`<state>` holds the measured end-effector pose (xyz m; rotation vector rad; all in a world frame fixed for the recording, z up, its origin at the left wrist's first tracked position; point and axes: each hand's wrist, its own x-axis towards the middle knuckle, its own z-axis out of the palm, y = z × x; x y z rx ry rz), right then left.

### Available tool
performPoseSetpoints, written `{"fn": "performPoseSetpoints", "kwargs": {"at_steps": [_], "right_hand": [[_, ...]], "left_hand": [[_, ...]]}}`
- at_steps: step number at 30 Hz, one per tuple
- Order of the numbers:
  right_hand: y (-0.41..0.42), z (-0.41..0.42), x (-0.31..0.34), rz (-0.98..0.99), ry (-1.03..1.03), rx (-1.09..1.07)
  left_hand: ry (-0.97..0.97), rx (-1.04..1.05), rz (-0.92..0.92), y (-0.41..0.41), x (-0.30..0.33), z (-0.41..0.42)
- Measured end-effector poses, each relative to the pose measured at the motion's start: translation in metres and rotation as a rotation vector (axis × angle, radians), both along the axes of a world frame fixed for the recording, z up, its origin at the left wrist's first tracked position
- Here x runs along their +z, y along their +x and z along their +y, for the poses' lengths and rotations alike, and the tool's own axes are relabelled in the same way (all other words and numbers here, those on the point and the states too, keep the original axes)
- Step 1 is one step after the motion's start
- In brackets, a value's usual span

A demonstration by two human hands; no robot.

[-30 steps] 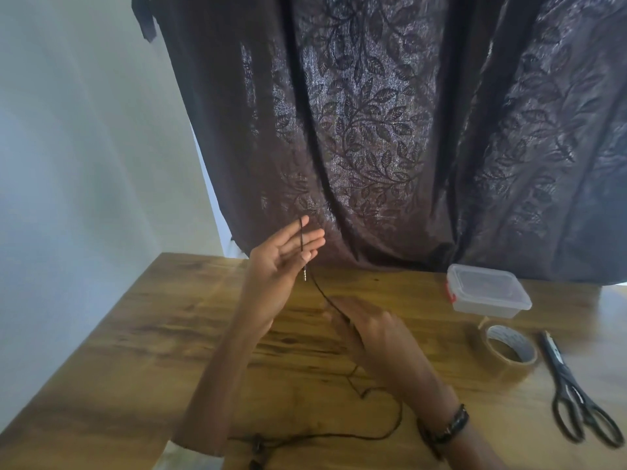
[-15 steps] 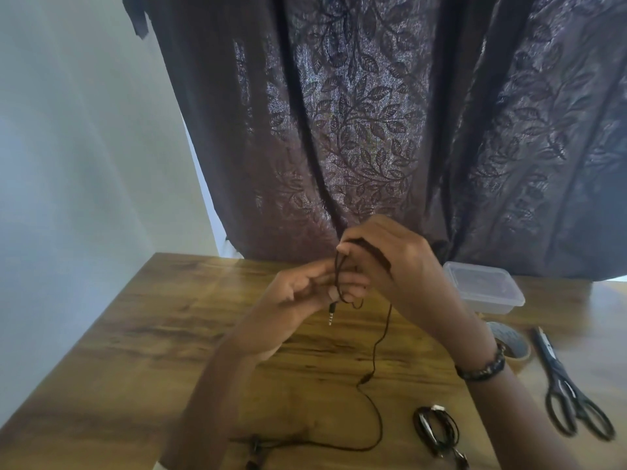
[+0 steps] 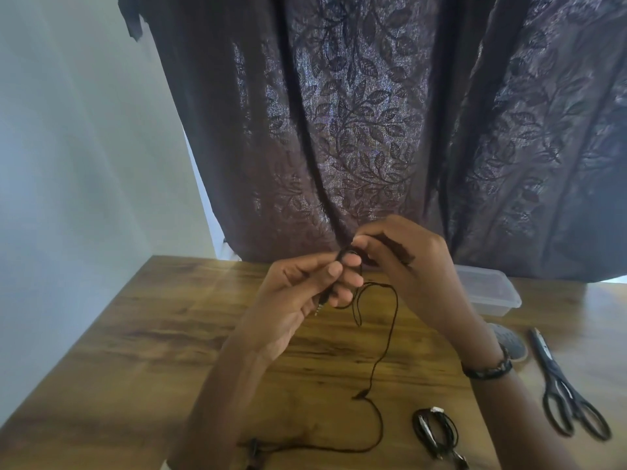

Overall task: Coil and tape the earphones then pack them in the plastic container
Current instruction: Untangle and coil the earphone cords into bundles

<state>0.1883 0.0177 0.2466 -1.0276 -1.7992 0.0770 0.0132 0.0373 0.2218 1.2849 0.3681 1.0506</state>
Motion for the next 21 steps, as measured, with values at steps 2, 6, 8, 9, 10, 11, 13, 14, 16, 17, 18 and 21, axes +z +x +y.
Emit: {"fn": "performPoseSetpoints", "kwargs": {"at_steps": [2,6,8,9,10,11,13,14,16,17,18,21], "right_hand": [[0.000,0.002,-0.006,0.072,-0.055,0.034],[-0.011,0.001,-0.032,0.175,-0.160,0.096],[-0.021,-0.005,-0.045,0.200,-0.191,0.084],[-0.026,-0.008,-0.049,0.193,-0.199,0.070],[-0.030,-0.011,-0.054,0.174,-0.203,0.055],[-0.035,-0.015,-0.056,0.152,-0.204,0.048],[-0.039,-0.020,-0.060,0.117,-0.211,0.058],[-0.039,-0.022,-0.061,0.103,-0.219,0.062],[-0.037,-0.026,-0.060,0.064,-0.222,0.057],[-0.035,-0.028,-0.058,0.035,-0.223,0.053],[-0.033,-0.030,-0.056,0.002,-0.228,0.052],[-0.028,-0.034,-0.041,-0.054,-0.238,0.051]], "left_hand": [[-0.038,-0.005,-0.047,0.001,0.002,-0.001],[-0.154,0.008,-0.217,0.006,0.004,0.002],[-0.192,0.047,-0.275,0.008,0.005,0.004],[-0.187,0.074,-0.272,0.009,0.005,0.004],[-0.166,0.106,-0.246,0.009,0.004,0.005],[-0.132,0.146,-0.208,0.010,0.003,0.005],[-0.059,0.240,-0.148,0.010,-0.001,0.006],[-0.027,0.284,-0.131,0.011,-0.003,0.007],[0.020,0.364,-0.101,0.010,-0.006,0.010],[0.048,0.395,-0.081,0.010,-0.007,0.011],[0.083,0.421,-0.055,0.010,-0.008,0.013],[0.191,0.460,0.065,0.008,-0.011,0.015]]}}
